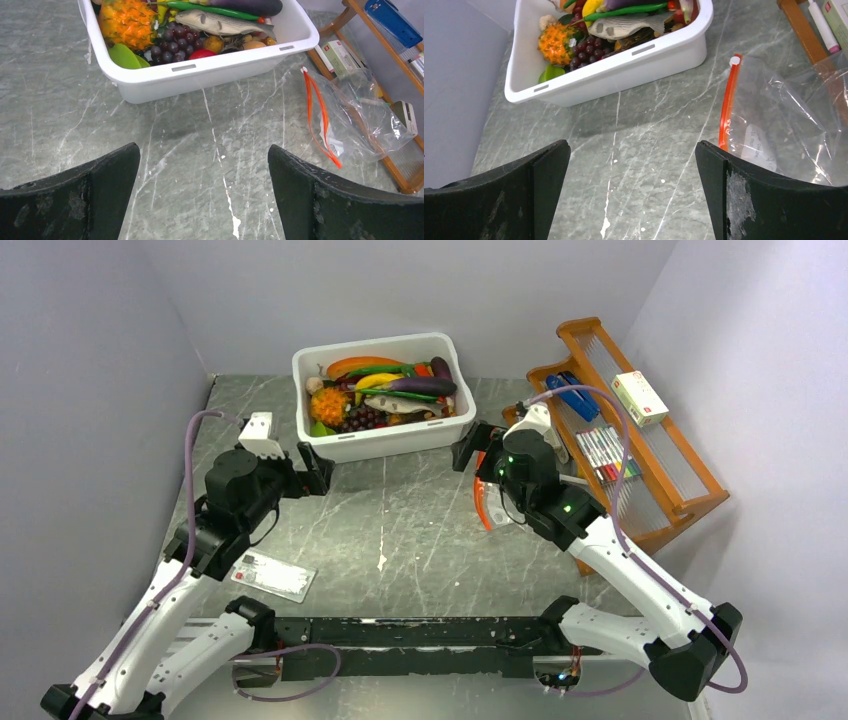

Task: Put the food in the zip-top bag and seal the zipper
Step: Pick up the zipper food storage bag at the center of the board.

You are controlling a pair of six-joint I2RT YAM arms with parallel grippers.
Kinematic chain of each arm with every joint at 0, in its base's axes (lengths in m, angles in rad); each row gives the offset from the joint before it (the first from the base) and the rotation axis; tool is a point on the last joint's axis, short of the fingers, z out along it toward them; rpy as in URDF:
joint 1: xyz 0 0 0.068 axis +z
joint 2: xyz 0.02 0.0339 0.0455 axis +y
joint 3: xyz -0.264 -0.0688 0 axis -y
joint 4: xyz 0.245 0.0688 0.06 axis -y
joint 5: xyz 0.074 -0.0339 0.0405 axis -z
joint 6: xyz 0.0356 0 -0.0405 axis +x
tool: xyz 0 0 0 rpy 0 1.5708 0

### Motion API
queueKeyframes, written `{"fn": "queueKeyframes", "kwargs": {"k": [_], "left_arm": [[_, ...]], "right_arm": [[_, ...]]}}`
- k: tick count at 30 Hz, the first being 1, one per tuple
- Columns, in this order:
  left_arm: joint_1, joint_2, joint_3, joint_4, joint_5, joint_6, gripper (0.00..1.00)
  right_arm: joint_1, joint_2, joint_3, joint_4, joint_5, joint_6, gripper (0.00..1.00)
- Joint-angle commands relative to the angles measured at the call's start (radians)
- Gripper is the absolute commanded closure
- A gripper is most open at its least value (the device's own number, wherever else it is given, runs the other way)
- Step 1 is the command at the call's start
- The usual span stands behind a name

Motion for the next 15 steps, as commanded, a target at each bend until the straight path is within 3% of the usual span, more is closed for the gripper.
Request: {"fn": "queueKeyframes", "kwargs": {"k": [1, 15], "left_arm": [[-0.007, -0.023, -0.027, 0.006, -0.009, -0.012, 0.01], [-0.007, -0.037, -0.040, 0.045, -0.019, 0.049, 0.01]], "right_arm": [[0.005, -0.001, 0.005, -0.014, 0.050, 0.020, 0.00], [0.006, 0.033, 0.014, -0.054, 0.105, 0.034, 0.00]]}}
